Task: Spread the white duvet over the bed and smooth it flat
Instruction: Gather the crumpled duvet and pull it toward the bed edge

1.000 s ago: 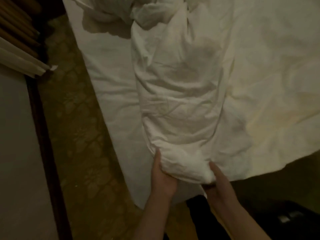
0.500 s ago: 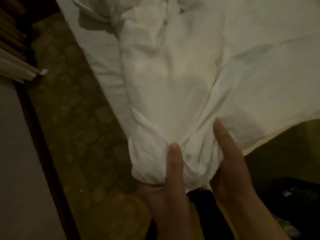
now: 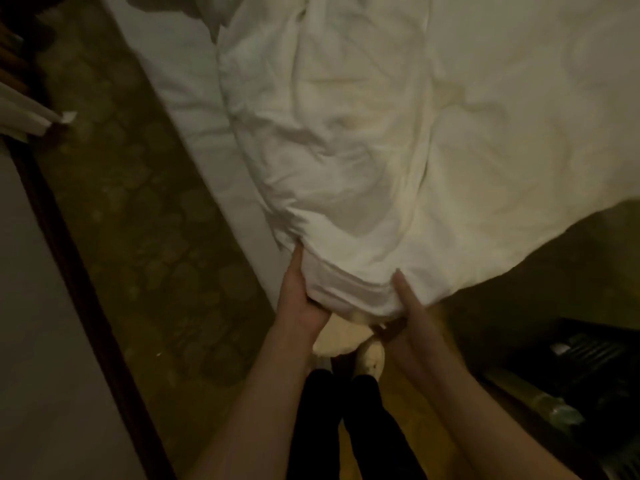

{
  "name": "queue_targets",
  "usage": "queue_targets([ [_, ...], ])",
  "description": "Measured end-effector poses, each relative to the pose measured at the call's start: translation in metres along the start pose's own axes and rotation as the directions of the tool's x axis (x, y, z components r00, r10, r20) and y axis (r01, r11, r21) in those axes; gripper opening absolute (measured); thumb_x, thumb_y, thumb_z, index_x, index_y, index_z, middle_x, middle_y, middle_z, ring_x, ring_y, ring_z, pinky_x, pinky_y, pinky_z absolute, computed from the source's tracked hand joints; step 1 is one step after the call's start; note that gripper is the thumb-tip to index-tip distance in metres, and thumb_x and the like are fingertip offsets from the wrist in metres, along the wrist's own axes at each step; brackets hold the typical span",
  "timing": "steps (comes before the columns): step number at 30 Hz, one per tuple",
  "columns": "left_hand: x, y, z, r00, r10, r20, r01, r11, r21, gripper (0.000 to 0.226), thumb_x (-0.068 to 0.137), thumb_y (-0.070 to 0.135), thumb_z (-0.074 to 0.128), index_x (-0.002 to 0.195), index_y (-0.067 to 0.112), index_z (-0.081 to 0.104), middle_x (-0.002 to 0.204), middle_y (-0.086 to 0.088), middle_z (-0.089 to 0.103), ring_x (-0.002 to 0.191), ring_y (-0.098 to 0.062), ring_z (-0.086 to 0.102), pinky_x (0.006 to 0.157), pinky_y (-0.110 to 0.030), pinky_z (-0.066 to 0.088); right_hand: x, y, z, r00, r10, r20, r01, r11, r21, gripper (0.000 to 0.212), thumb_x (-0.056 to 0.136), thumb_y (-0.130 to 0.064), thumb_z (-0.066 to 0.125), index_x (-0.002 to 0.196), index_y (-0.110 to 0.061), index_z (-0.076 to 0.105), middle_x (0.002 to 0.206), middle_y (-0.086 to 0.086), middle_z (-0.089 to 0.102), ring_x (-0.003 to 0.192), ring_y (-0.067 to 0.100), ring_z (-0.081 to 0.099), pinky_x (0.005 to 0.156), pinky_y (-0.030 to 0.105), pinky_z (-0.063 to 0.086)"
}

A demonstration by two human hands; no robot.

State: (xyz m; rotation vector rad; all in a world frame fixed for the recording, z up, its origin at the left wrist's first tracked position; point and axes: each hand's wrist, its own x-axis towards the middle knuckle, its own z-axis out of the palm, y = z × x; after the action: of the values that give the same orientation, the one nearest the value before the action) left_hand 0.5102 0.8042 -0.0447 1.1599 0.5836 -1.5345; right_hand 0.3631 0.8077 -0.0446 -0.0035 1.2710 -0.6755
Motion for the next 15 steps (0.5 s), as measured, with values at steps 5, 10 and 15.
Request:
queue_targets([
  [5,-0.126,-0.025,0.016,0.579,0.771,-0.266,-0.679,0.636,0.367,0.048,0.073,0.040,0.079,0.117,0.024,0.070,0.111,0.009,0.073,0.103,-0.011,0.069,0.086,-0.034,0.058,-0.038,-0.013,0.037,0.980,-0.041,0.197,0.046,0.999,-0.022,0.064,0.067,-0.035,0.075,0.127,-0.019,0.060,0.120,0.000,0.070,0.109,0.021,0.067,0.095,0.041,0.052],
  [10,-0.095,-0.050,-0.028,0.801,0.486,-0.349,-0.399,0.869,0.292,0.071,0.066,0.050,0.081,0.129,0.025,0.061,0.120,0.004,0.070,0.107,-0.016,0.067,0.095,-0.040,0.053,-0.032,0.017,0.016,0.991,-0.075,-0.108,0.058,0.986,-0.155,0.037,0.080,-0.030,0.076,0.114,-0.021,0.063,0.119,0.001,0.069,0.093,0.020,0.067,0.069,0.028,0.052],
  [15,-0.012,-0.020,-0.080,0.990,0.127,-0.059,-0.135,0.976,-0.170,0.063,0.088,0.056,0.062,0.140,0.023,0.052,0.137,-0.010,0.058,0.127,-0.035,0.053,0.113,-0.053,0.032,-0.023,0.022,-0.009,0.950,-0.184,-0.251,0.154,0.979,-0.135,0.039,0.083,-0.035,0.075,0.119,-0.025,0.061,0.126,-0.003,0.064,0.108,0.018,0.062,0.097,0.039,0.050],
])
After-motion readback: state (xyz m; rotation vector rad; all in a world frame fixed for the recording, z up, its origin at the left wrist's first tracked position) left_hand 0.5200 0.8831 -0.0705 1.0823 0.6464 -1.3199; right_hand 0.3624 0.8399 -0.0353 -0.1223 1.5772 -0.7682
